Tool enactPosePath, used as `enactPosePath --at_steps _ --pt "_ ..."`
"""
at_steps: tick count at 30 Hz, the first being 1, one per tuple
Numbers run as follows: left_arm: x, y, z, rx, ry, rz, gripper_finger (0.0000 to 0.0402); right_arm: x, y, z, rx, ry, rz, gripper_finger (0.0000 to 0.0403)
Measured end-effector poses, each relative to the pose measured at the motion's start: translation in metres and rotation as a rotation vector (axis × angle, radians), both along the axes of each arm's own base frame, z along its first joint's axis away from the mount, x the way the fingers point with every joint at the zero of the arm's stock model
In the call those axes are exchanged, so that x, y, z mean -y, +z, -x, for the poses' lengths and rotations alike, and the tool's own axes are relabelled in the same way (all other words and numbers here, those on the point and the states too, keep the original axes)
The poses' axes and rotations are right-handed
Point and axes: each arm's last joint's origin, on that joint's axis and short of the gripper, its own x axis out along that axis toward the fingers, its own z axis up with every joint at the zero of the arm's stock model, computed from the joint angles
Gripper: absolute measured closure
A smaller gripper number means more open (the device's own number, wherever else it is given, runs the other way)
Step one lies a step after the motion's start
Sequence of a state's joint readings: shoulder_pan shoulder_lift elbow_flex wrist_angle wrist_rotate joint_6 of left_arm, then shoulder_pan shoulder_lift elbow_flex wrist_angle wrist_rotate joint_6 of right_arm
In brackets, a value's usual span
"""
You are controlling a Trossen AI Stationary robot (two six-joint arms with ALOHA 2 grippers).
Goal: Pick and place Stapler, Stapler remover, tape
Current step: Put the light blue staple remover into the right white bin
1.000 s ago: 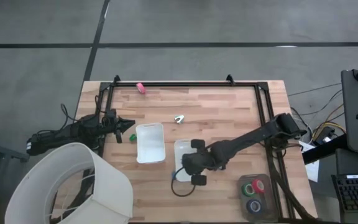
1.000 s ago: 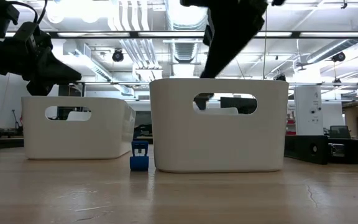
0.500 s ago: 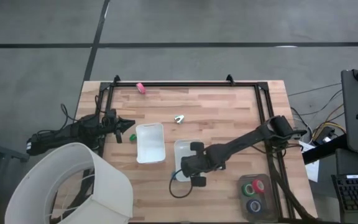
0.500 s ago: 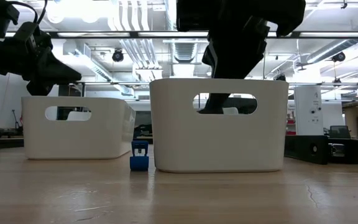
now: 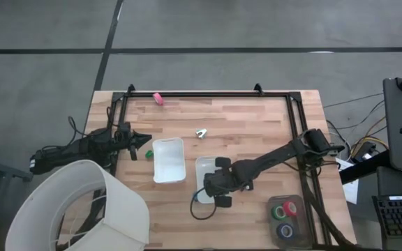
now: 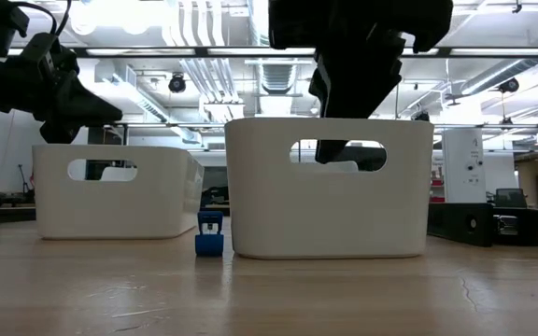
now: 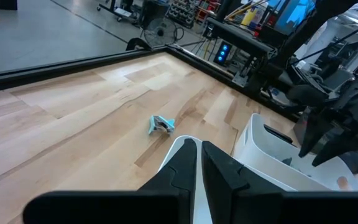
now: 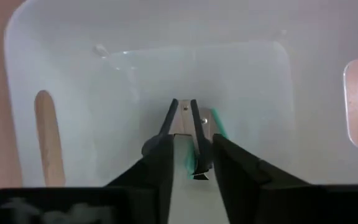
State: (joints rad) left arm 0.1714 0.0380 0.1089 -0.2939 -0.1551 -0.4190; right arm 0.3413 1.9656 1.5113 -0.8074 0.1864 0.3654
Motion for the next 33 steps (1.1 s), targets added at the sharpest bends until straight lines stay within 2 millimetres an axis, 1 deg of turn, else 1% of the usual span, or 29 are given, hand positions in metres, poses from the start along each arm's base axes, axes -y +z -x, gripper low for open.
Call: enactPosePath --at_steps 4,8,10,14,17,20,24,27,29,33 --pt "0.000 0.000 0.000 0.000 0.000 0.000 0.0374 -0.001 0.005 -0.002 0.012 0.046 0.012 0.0251" --pt "0.000 0.000 0.000 0.000 0.000 0.000 0.0374 0.001 0.023 -0.006 0.083 0.077 0.067 0.0228" --pt "0.000 0.000 0.000 0.000 0.000 0.000 0.0374 0.005 0.032 -0.007 0.111 0.087 0.099 0.0221" --pt "0.000 0.000 0.000 0.000 0.000 0.000 0.0374 0.017 0.051 -0.011 0.163 0.117 0.089 0.0218" --pt "0.000 0.000 0.000 -0.003 0.000 0.000 0.0374 0.031 0.065 -0.019 0.247 0.136 0.106 0.0220" --pt "0.000 0.000 0.000 -0.005 0.000 0.001 0.0374 0.056 0.071 -0.029 0.292 0.132 0.083 0.0220" --pt "0.000 0.000 0.000 -0.006 0.000 0.001 0.0374 0.102 0.070 -0.041 0.330 0.107 0.019 0.0220" --pt "0.000 -0.001 0.000 -0.009 -0.001 0.001 0.0374 0.139 0.064 -0.048 0.349 0.085 -0.030 0.0220" --pt "0.000 -0.001 0.000 -0.010 0.000 0.001 0.0374 0.161 0.056 -0.050 0.333 0.070 -0.042 0.0220" --pt "0.000 -0.001 0.000 -0.014 0.000 0.002 0.0374 0.201 0.040 -0.052 0.299 0.027 -0.016 0.0220"
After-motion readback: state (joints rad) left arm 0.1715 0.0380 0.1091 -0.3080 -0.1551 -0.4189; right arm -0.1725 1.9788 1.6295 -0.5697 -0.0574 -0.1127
